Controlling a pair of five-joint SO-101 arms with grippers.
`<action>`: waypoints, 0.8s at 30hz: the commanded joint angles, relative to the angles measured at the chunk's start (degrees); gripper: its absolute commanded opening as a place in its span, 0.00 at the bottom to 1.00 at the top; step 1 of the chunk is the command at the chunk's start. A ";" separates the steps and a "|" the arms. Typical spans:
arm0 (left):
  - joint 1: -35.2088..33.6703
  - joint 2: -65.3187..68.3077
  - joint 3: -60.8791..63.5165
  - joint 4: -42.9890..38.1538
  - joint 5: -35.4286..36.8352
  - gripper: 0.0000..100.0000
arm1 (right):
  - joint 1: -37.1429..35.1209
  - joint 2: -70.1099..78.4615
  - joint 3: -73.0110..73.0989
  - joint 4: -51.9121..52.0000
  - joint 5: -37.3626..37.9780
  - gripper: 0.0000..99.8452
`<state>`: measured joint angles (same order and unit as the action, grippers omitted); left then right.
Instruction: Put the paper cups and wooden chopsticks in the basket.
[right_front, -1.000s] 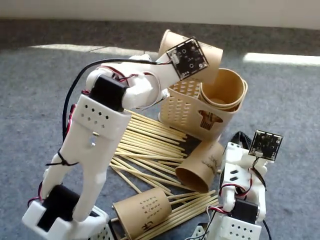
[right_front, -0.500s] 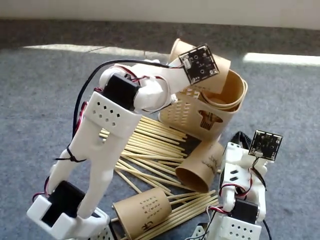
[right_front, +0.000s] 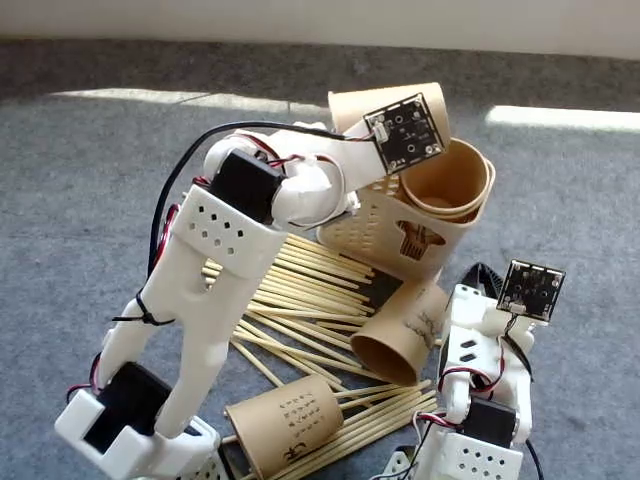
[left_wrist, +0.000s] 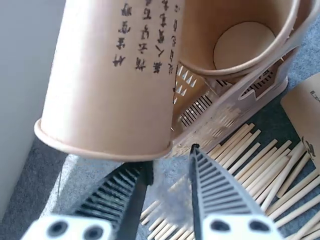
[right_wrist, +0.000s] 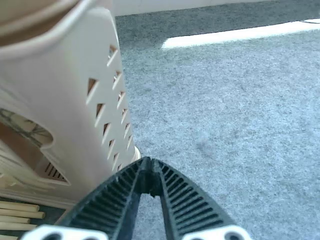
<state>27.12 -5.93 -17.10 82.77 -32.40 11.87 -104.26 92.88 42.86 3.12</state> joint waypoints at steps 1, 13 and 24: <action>1.80 -0.31 -5.23 0.18 0.70 0.13 | -0.66 -0.31 -0.31 -1.27 0.53 0.01; 2.86 -0.31 -6.73 -0.26 10.20 0.13 | -0.66 -0.31 -0.31 -1.27 0.62 0.01; 3.21 -0.84 -2.77 -2.81 23.03 0.13 | -0.66 -0.31 -0.31 -1.27 0.62 0.01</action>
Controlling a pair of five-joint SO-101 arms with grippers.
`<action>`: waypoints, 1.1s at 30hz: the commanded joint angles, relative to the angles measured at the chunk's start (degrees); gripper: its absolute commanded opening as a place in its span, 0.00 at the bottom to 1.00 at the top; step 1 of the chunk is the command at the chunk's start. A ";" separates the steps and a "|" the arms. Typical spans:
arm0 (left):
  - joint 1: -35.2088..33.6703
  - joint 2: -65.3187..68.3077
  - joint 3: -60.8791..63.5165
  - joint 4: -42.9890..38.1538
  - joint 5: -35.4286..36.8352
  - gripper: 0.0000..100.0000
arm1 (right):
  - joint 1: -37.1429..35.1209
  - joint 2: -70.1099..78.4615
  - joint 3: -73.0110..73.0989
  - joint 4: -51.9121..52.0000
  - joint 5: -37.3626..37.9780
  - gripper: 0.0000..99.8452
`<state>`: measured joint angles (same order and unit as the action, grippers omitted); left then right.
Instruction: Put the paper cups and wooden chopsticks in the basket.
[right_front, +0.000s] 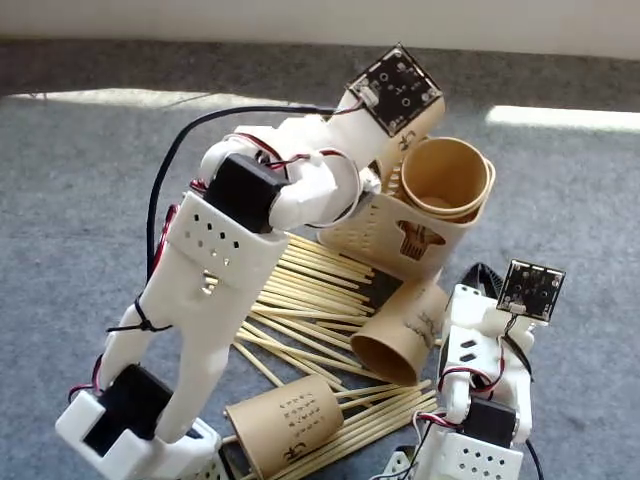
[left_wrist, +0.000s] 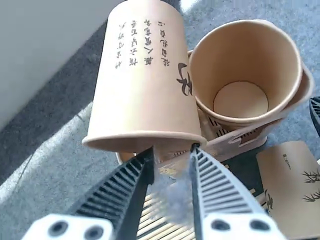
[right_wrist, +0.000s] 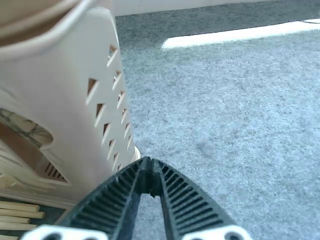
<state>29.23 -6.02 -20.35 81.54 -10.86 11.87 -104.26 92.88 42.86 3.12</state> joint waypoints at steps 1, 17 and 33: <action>1.54 -0.75 0.57 -1.41 1.49 0.13 | -0.66 -0.31 -0.31 -1.27 0.62 0.01; 2.15 -0.31 1.01 2.20 1.85 0.21 | -0.66 -0.31 -0.31 -1.27 0.62 0.01; 2.07 -0.22 1.71 -7.74 14.77 0.21 | -0.66 -0.31 -0.31 -1.27 0.62 0.01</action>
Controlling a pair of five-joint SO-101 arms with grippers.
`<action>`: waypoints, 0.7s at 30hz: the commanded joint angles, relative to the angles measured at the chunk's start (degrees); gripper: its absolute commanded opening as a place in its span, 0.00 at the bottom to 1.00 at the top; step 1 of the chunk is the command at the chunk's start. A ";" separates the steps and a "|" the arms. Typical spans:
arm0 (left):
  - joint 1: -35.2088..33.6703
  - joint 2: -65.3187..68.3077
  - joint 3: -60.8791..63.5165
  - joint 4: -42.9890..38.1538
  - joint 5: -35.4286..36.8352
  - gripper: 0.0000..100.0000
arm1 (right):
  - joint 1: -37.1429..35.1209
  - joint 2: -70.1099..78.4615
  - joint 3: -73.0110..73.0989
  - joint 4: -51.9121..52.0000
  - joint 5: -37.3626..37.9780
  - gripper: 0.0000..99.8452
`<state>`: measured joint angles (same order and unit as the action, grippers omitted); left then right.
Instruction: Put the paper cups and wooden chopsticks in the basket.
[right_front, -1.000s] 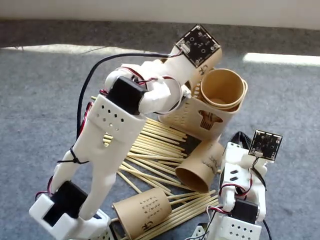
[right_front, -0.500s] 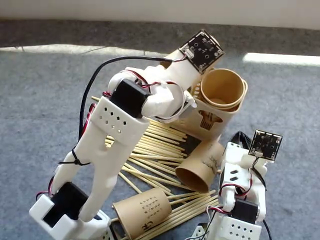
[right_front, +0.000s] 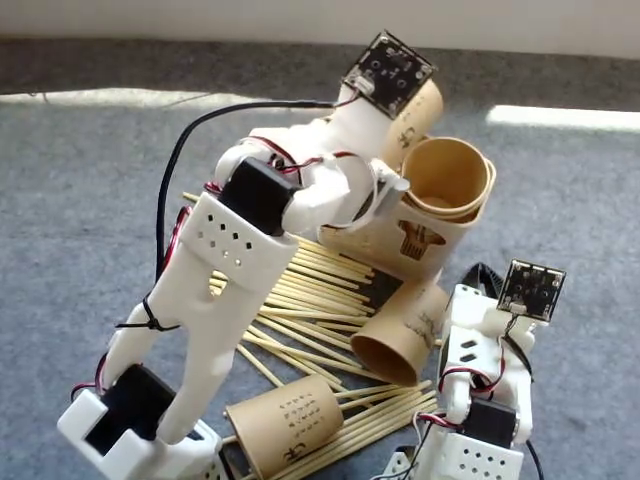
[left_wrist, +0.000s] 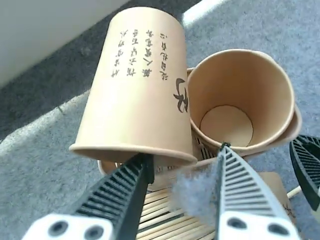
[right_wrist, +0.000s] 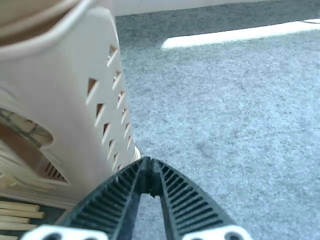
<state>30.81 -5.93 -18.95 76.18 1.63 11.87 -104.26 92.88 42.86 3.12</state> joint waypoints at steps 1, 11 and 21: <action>0.48 -0.31 1.36 -3.69 3.08 0.21 | -0.66 -0.31 -0.31 -1.27 0.62 0.01; 0.40 -2.24 18.42 -21.19 8.35 0.07 | -0.66 -0.31 -0.31 -1.27 0.62 0.01; 0.92 -16.40 25.63 -21.36 8.18 0.00 | -0.66 -0.31 -0.31 -1.27 0.62 0.01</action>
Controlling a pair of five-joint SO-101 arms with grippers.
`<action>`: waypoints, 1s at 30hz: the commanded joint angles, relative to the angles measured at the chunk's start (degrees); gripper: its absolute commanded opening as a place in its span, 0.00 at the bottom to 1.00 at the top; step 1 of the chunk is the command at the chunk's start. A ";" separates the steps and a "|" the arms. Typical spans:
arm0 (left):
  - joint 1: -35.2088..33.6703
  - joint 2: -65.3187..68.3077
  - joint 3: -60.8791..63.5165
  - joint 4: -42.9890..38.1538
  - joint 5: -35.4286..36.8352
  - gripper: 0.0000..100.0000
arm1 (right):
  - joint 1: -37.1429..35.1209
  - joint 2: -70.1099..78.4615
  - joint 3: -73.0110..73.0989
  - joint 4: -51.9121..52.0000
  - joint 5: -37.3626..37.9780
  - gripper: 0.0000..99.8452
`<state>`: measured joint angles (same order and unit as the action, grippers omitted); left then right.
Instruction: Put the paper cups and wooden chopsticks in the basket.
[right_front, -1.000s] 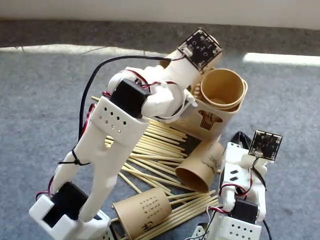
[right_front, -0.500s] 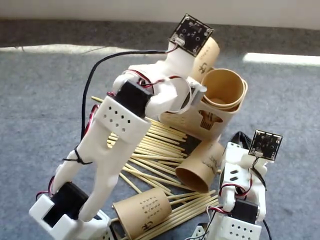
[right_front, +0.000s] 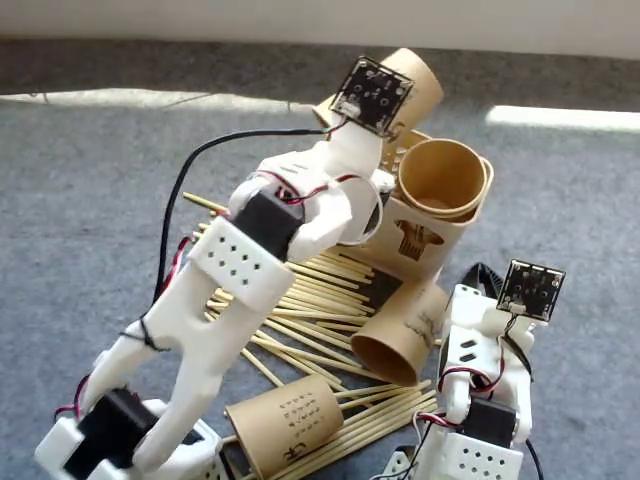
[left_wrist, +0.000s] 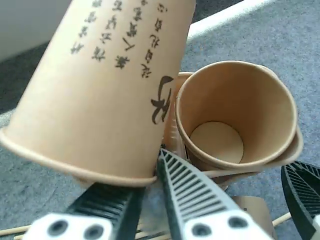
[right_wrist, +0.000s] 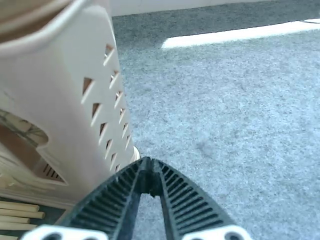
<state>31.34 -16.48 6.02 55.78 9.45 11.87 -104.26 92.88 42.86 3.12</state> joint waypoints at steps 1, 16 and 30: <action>0.40 -6.99 1.19 -0.97 0.35 0.00 | -0.66 -0.31 -0.31 -1.27 0.62 0.01; 4.09 -9.71 -1.54 9.23 -29.10 0.01 | -0.66 -0.31 -0.31 -1.27 0.62 0.01; 3.91 -9.36 -5.67 15.12 -43.96 0.01 | -1.63 -0.31 -0.31 -1.36 0.62 0.01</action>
<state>34.77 -23.96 3.30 70.90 -33.63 11.87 -104.26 92.88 42.86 3.12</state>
